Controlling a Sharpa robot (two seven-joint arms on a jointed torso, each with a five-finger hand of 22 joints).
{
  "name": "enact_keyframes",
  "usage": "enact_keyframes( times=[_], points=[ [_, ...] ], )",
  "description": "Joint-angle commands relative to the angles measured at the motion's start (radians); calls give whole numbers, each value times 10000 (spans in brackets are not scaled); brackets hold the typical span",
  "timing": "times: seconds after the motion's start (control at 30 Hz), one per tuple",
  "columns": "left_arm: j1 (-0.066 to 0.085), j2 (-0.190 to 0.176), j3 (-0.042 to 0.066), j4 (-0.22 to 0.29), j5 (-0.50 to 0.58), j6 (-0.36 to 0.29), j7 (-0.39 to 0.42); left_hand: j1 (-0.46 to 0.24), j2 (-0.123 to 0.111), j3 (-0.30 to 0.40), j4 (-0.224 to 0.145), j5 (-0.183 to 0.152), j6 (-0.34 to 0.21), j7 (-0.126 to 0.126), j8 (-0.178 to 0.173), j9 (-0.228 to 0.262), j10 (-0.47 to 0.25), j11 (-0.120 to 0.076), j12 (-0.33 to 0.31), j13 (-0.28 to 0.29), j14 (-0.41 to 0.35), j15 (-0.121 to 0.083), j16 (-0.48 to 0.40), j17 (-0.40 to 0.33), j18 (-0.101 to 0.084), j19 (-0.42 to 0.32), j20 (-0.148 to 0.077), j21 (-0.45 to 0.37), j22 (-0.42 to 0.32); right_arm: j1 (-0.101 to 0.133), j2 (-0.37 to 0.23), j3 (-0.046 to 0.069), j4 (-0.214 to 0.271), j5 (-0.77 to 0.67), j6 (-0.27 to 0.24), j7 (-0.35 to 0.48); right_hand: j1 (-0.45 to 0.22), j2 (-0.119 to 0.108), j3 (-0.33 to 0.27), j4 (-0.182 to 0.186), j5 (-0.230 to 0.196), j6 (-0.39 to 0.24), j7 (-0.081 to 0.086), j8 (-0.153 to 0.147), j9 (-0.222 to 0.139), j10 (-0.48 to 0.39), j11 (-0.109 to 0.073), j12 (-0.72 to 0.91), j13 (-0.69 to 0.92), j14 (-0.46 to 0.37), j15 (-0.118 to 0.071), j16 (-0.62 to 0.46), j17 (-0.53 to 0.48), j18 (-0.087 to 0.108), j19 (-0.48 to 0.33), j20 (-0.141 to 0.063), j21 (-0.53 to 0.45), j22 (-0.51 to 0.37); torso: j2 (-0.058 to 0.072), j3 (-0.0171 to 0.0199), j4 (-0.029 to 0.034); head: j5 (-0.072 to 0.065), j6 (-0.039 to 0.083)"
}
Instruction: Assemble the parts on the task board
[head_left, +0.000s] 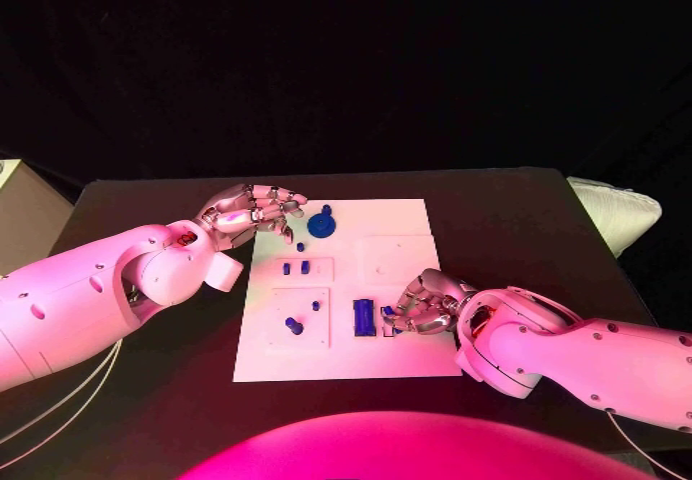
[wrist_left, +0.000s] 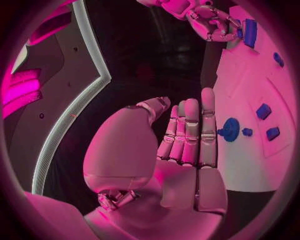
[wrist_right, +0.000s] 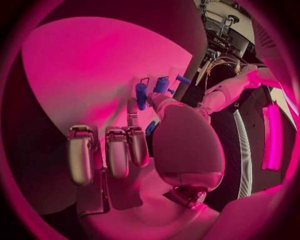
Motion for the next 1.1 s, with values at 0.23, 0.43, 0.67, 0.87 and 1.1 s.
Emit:
enact_keyframes(
  times=[0.23,0.43,0.67,0.87,1.1],
  points=[
    [-5,15,7,18,-34,240,15,35,66,19,14,45,-1,-3,35,-14,-74,19,50,-15,-37,-33,-44,16,154,58,-16,-53,-17,-9,126,-2,-135,-257,512,-110,-110,3,-62,-14,-26,6,-21,35,4,699,-77,17,2240,1044,-86,40,2635,-147,861,-59,3,2353,2,0,12,0,1],
    [-5,11,7,17,-38,242,4,35,66,19,14,45,-1,-3,35,-14,-74,19,50,-15,-37,-33,-44,16,154,58,-16,-53,-17,-9,177,-2,-190,-372,429,-110,-205,-27,-109,-18,13,-14,-17,35,6,694,-76,8,2236,1044,-87,40,2635,-145,859,-62,-7,2350,5,-2,5,5,1],
    [-5,15,7,12,-40,246,-2,22,64,15,32,44,-3,-1,41,-16,-83,23,51,-19,-40,-30,-46,17,152,67,-16,-58,-21,-10,221,-2,-203,-396,285,-88,-230,17,-97,-24,49,-5,-27,46,11,707,-83,33,2250,1044,-89,40,2635,-151,866,-63,25,2363,2,1,4,11,1],
    [-5,12,7,10,-41,248,-9,16,67,14,39,44,-3,0,43,-17,-85,24,51,-20,-41,-29,-47,18,151,69,-16,-60,-23,-10,219,-2,-225,-399,275,-86,-279,232,24,-25,110,20,-51,81,29,737,-107,94,2286,1044,-109,40,2635,-161,878,-77,72,2383,-1,-1,2,7,1],
    [-5,10,7,7,-51,259,-25,14,69,14,42,44,-3,1,44,-17,-86,24,52,-20,-41,-29,-47,18,151,69,-15,-61,-24,-10,214,-2,-189,-409,403,-78,-422,336,71,-16,165,62,-69,119,46,814,-119,257,2376,1044,-120,40,2635,-173,892,-87,131,2407,1,1,7,11,1]
  ],
)
